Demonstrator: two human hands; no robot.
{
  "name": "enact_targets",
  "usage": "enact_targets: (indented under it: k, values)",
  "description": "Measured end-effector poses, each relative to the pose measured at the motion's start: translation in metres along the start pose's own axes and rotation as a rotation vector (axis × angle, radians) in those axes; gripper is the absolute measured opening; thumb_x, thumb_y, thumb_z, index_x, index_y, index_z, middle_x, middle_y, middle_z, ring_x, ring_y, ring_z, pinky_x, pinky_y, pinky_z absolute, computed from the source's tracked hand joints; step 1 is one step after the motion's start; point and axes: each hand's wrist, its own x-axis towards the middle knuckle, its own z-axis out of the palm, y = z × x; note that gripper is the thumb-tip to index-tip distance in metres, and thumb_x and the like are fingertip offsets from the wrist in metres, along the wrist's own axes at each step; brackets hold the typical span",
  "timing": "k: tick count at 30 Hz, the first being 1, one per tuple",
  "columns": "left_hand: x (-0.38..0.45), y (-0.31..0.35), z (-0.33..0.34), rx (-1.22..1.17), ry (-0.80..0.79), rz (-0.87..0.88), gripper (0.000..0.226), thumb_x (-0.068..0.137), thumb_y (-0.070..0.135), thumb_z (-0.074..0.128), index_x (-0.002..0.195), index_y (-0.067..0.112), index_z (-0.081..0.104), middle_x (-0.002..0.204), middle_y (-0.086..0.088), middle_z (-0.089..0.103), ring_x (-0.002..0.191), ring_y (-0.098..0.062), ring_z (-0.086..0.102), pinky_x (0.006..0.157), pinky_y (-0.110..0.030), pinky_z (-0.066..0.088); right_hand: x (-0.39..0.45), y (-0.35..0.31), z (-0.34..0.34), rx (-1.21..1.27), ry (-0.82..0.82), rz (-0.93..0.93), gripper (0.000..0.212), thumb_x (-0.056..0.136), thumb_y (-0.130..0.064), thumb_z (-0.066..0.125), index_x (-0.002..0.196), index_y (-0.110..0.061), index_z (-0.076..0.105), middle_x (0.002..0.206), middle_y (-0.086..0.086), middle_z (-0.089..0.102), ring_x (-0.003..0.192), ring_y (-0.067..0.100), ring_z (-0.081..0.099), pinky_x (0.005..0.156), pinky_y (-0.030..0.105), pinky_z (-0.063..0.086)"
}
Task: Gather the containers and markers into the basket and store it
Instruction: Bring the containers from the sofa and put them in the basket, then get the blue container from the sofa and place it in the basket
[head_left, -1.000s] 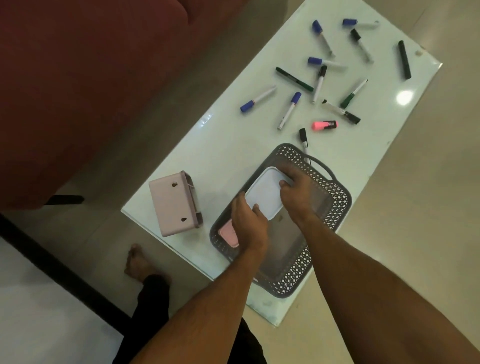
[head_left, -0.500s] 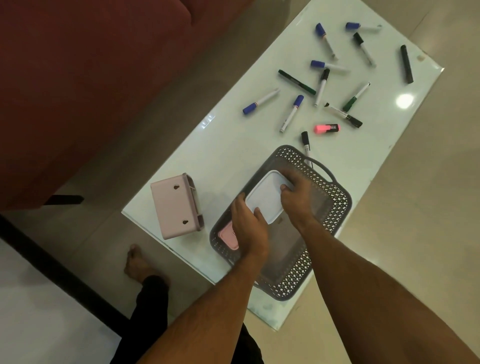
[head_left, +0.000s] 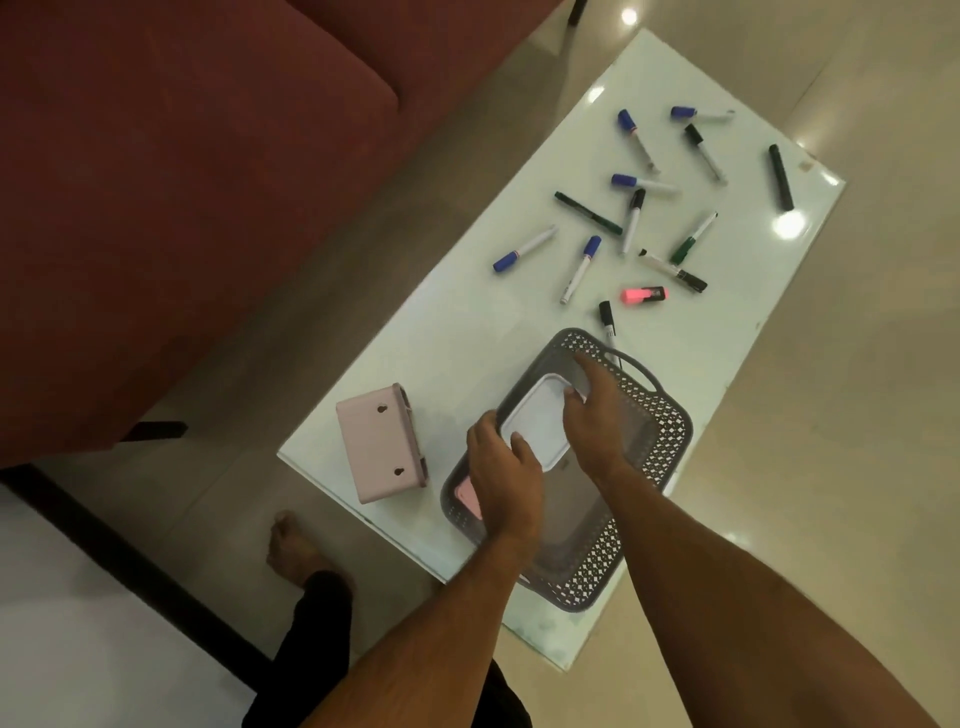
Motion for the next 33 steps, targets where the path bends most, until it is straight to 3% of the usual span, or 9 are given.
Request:
enact_targets:
  k: [5, 11, 13, 17, 23, 28, 33]
  values:
    - [0.032, 0.028, -0.063, 0.129, 0.012, 0.105, 0.042, 0.103, 0.023, 0.058, 0.144, 0.013, 0.052, 0.145, -0.006, 0.058, 0.131, -0.021, 0.058, 0.100, -0.019, 0.038, -0.010, -0.065, 0.000, -0.401, -0.089, -0.272, 0.056, 0.100, -0.008, 0.057, 0.153, 0.000, 0.040, 0.158, 0.018, 0.043, 0.148, 0.034, 0.038, 0.125, 0.040, 0.024]
    - [0.106, 0.068, -0.172, 0.362, 0.115, 0.353, 0.045, 0.102, 0.027, 0.059, 0.142, 0.007, 0.054, 0.141, -0.011, 0.061, 0.128, -0.025, 0.060, 0.106, -0.034, 0.050, -0.013, -0.170, 0.033, -0.665, -0.014, -0.421, 0.062, 0.096, -0.022, 0.067, 0.147, 0.005, 0.044, 0.148, 0.025, 0.052, 0.138, 0.042, 0.049, 0.117, 0.053, 0.040]
    - [0.131, 0.083, -0.216, 0.473, 0.164, 0.463, 0.046, 0.101, 0.029, 0.058, 0.140, 0.005, 0.055, 0.138, -0.012, 0.062, 0.126, -0.027, 0.061, 0.107, -0.040, 0.052, -0.016, -0.213, 0.044, -0.704, -0.004, -0.475, 0.063, 0.095, -0.025, 0.068, 0.146, 0.005, 0.045, 0.146, 0.023, 0.054, 0.137, 0.041, 0.050, 0.114, 0.054, 0.043]
    - [0.176, 0.114, -0.299, 0.631, 0.246, 0.605, 0.051, 0.098, 0.026, 0.057, 0.142, -0.001, 0.053, 0.142, -0.019, 0.059, 0.134, -0.033, 0.055, 0.119, -0.047, 0.039, -0.021, -0.299, 0.066, -0.759, 0.011, -0.563, 0.061, 0.098, -0.030, 0.064, 0.146, 0.003, 0.046, 0.149, 0.021, 0.052, 0.141, 0.039, 0.048, 0.115, 0.054, 0.043]
    - [0.220, 0.154, -0.400, 0.755, 0.283, 0.682, 0.056, 0.106, 0.031, 0.039, 0.152, -0.001, 0.040, 0.155, -0.021, 0.045, 0.147, -0.034, 0.039, 0.126, -0.047, 0.026, -0.017, -0.406, 0.092, -0.721, 0.008, -0.598, 0.064, 0.107, -0.041, 0.043, 0.155, -0.001, 0.033, 0.161, 0.018, 0.039, 0.152, 0.034, 0.033, 0.125, 0.052, 0.028]
    - [0.250, 0.196, -0.444, 0.773, 0.355, 0.687, 0.059, 0.105, 0.031, 0.038, 0.153, -0.002, 0.036, 0.156, -0.022, 0.043, 0.149, -0.034, 0.036, 0.126, -0.049, 0.025, 0.000, -0.470, 0.098, -0.721, 0.005, -0.660, 0.067, 0.108, -0.046, 0.033, 0.159, -0.004, 0.024, 0.166, 0.015, 0.030, 0.157, 0.031, 0.022, 0.128, 0.049, 0.019]
    - [0.288, 0.245, -0.459, 0.775, 0.396, 0.739, 0.059, 0.103, 0.030, 0.043, 0.152, -0.003, 0.038, 0.155, -0.023, 0.044, 0.148, -0.034, 0.038, 0.126, -0.049, 0.025, 0.036, -0.518, 0.093, -0.685, 0.046, -0.663, 0.067, 0.107, -0.045, 0.036, 0.160, -0.005, 0.023, 0.167, 0.014, 0.028, 0.157, 0.030, 0.021, 0.128, 0.049, 0.018]
